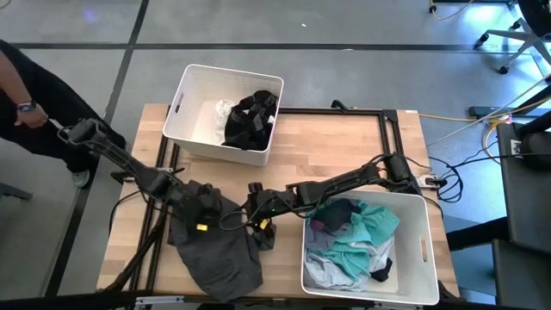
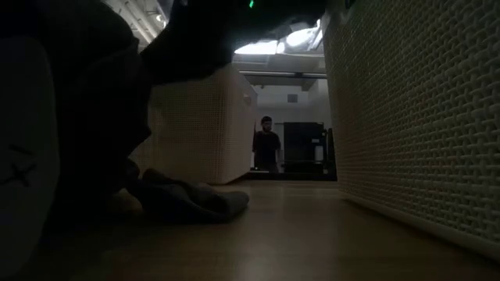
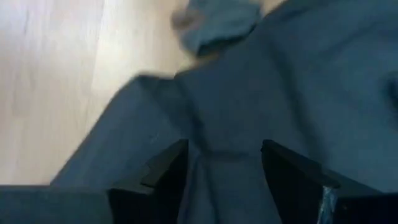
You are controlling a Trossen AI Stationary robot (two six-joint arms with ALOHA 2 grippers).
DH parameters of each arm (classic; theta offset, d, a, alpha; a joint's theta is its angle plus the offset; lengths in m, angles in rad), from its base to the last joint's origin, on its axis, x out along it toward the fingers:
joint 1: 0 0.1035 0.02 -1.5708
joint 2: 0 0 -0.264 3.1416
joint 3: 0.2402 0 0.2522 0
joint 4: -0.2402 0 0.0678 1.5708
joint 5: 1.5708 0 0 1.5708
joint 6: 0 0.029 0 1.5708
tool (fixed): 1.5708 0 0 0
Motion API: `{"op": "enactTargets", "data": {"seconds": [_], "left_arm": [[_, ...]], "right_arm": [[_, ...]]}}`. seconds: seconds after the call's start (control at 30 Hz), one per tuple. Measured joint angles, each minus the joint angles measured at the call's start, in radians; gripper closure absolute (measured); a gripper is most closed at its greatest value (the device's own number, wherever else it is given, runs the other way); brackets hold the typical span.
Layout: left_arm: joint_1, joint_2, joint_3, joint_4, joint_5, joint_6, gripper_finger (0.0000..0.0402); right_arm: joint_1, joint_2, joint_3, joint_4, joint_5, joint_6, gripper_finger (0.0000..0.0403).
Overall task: Sort clothes
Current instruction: Put the gray blue sock into the bottom white bin
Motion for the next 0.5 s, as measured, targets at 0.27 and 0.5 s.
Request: {"op": "enactTargets", "data": {"seconds": [0.27,0.5], "left_arm": [[-0.048,0.180,0.003,-0.200,0.041,-0.218,0.0220],[-0.128,0.182,0.003,-0.289,0.099,-0.365,0.0232]], "right_arm": [[0.002,-0.127,0.002,-0.186,-0.013,0.035,0.0151],[0.023,-0.126,0.002,-0.284,-0.122,0.079,0.0151]]}}
